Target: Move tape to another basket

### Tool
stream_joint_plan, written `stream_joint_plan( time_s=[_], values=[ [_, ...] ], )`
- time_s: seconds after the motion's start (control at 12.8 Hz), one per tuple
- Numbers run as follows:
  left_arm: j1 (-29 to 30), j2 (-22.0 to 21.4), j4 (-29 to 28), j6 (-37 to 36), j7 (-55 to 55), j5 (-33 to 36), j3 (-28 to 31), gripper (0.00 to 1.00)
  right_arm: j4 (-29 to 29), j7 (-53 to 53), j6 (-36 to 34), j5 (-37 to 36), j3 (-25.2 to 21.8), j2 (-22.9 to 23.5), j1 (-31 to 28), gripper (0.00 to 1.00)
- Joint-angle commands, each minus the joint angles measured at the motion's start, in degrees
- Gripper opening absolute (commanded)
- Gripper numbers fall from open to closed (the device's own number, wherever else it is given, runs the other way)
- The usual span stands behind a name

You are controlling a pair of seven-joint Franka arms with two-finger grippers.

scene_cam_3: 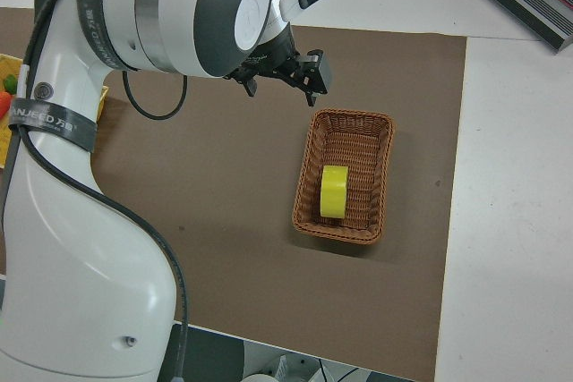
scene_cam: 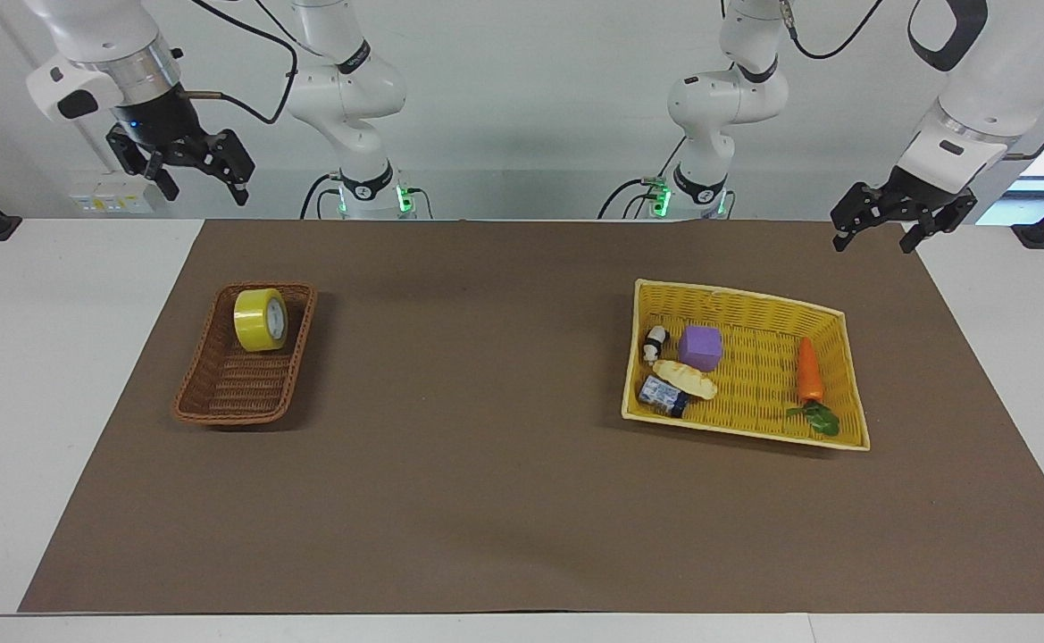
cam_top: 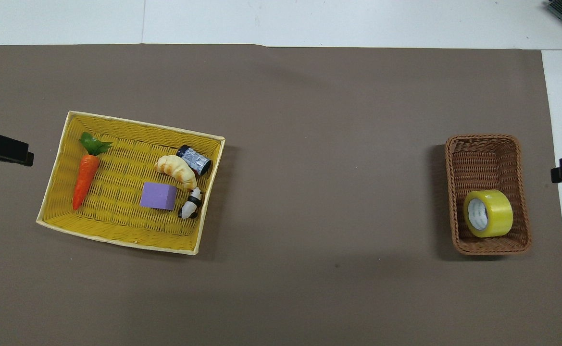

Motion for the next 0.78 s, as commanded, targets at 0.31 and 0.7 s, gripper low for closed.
stream_joint_plan(
  time_s=[0.31,0.7],
  values=[
    [0.58,-0.97,-0.88,-0.48,0.54,0.79,-0.4,1.0,1.28,-0.03,-1.88,1.69,0.46,-0.63,-0.11,1.0],
    [0.58,-0.97,-0.88,-0.48,0.46,0.79,-0.4,1.0,0.23,0.32,-1.79,1.7,0.54,-1.77,0.24,1.0]
  ],
)
